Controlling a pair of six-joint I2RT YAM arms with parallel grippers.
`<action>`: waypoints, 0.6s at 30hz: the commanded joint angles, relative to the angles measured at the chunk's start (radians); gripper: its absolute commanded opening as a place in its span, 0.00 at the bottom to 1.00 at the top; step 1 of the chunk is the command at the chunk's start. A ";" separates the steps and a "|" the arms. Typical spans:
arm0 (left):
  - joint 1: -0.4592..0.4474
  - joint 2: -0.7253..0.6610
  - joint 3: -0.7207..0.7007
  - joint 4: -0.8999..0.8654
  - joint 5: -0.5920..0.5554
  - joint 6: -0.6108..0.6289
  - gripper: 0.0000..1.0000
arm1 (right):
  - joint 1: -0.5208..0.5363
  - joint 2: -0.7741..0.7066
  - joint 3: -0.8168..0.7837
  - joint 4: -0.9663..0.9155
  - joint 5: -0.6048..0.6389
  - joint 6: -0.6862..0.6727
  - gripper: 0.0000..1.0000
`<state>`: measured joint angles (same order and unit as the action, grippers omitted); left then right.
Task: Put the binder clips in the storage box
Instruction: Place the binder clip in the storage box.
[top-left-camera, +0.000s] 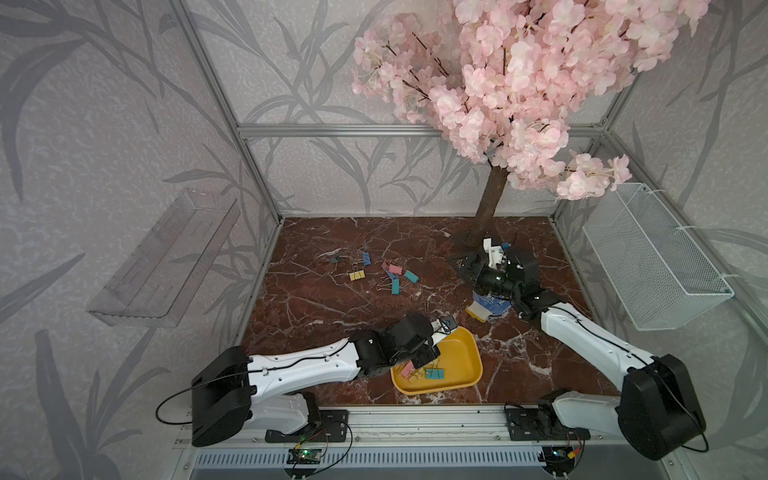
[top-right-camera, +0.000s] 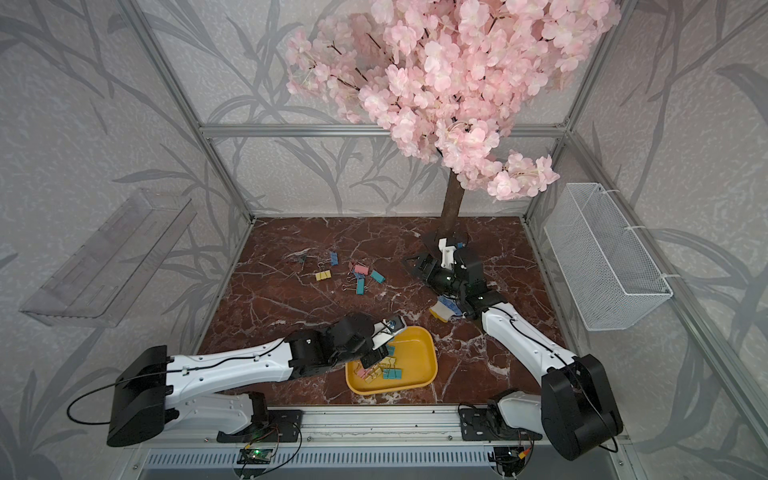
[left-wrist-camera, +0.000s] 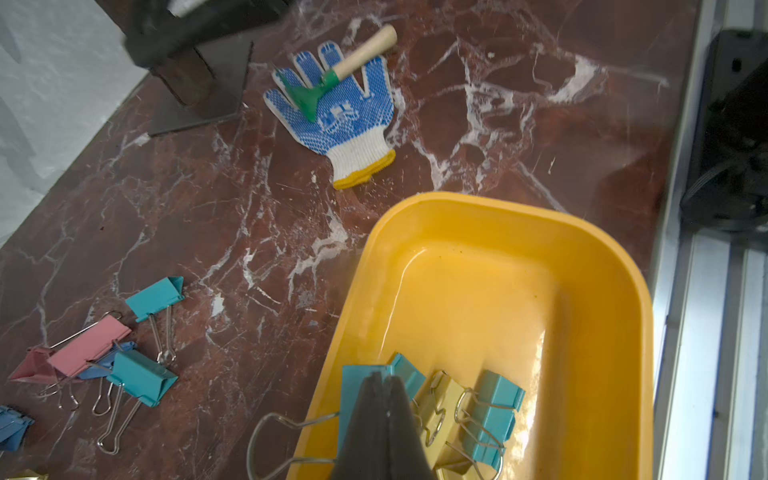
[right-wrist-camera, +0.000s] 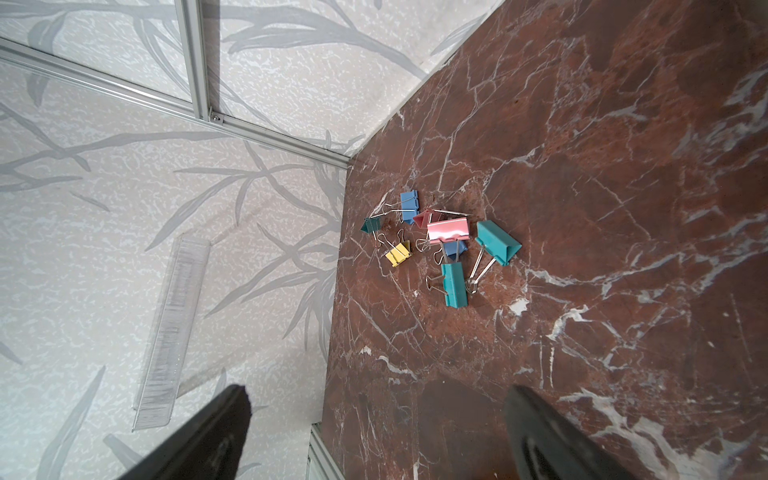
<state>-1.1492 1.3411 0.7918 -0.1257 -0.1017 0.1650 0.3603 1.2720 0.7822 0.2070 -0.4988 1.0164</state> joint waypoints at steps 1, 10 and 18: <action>-0.018 0.057 0.018 0.013 -0.049 0.062 0.00 | -0.006 -0.036 0.006 -0.015 0.000 -0.022 0.99; -0.023 0.090 -0.038 0.110 -0.058 0.024 0.23 | -0.005 -0.030 0.028 -0.033 -0.010 -0.032 0.99; 0.006 -0.054 -0.022 0.133 -0.145 -0.143 0.18 | 0.021 -0.005 0.103 -0.115 -0.001 -0.113 0.99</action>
<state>-1.1633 1.3796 0.7616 -0.0433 -0.1791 0.1284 0.3683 1.2587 0.8295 0.1246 -0.4984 0.9569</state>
